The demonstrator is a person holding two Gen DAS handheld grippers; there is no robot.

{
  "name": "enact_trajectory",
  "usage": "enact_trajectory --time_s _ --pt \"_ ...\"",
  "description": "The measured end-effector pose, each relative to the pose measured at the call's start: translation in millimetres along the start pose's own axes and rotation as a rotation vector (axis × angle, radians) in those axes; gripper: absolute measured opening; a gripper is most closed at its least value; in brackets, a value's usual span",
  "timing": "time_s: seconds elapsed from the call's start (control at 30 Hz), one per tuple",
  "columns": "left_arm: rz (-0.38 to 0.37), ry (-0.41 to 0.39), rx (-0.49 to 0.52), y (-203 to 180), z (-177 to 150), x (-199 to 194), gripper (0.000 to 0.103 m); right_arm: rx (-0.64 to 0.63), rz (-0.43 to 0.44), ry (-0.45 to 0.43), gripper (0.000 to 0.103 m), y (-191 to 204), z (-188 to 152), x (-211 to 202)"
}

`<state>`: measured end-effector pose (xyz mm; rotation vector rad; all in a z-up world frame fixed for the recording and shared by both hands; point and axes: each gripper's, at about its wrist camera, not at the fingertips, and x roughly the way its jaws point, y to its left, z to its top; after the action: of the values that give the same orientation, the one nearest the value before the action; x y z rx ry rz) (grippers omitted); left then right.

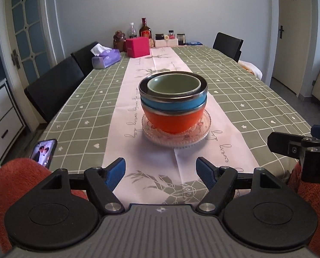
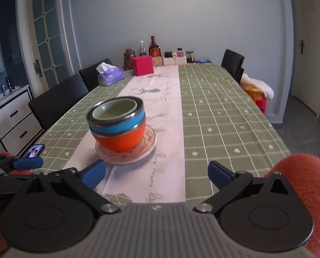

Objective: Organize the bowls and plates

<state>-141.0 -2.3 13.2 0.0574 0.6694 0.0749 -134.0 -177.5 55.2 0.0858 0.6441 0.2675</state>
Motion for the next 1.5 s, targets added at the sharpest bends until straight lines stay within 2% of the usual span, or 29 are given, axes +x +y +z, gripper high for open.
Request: enact_trajectory --time_s 0.57,1.5 --pt "0.016 -0.019 -0.008 1 4 -6 0.088 0.01 -0.008 -0.01 0.099 1 0 -2" --pt "0.027 -0.118 0.015 -1 20 -24 0.088 0.001 -0.013 -0.082 0.099 2 7 -17"
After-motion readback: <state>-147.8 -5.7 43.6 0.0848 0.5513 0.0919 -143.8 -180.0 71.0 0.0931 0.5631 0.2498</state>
